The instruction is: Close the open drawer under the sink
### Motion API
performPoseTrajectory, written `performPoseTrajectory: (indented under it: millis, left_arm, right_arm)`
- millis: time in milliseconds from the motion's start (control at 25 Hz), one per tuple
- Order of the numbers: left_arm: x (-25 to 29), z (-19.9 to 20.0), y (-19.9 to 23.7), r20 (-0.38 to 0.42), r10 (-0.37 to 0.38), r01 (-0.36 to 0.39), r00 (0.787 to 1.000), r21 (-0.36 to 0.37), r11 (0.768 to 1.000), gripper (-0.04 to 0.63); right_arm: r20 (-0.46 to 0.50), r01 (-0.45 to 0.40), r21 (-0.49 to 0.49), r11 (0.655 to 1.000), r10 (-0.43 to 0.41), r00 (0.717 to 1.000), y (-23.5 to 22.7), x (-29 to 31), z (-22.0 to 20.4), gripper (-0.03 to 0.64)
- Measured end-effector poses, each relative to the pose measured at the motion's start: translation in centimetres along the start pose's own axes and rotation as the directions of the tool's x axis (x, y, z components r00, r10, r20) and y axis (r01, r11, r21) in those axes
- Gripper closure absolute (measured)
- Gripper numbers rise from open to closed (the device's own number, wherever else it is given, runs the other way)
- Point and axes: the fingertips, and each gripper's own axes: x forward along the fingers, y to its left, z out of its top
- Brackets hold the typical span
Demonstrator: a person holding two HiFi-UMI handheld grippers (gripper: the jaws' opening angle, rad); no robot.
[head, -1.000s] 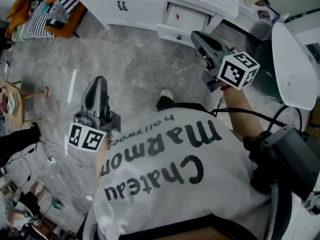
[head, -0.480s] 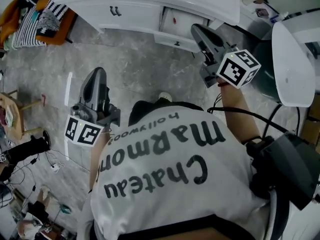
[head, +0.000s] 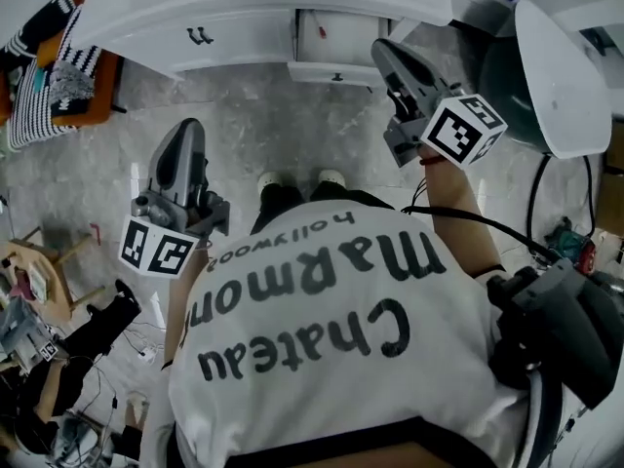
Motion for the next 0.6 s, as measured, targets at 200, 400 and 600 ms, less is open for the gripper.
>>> performPoseTrajectory:
  millis: [200,400,600]
  left_arm:
    - [1.2,1.6,1.8,-0.077,-0.117,0.119,0.99,0.021,0.993,0.586]
    - [1.7,1.6,4.4,-0.125,-0.181,0.187,0.975,0.032,0.982,0.586]
    - [1.3,-1.7,6.0,-0.238,-0.273,0.285,0.932,0.016,0.958,0.586]
  right_arm:
    - [0.069,0.096,0.056,0.994,-0.1,0.993,0.6,0.0,-0.8,0.604]
    - [0.109,0.159,0.086,0.984,-0.168,0.98,1.4,0.7,-2.5,0.603]
    - [0.096,0.225,0.059,0.972,-0.23,0.968,1.6,1.6,-6.4,0.603]
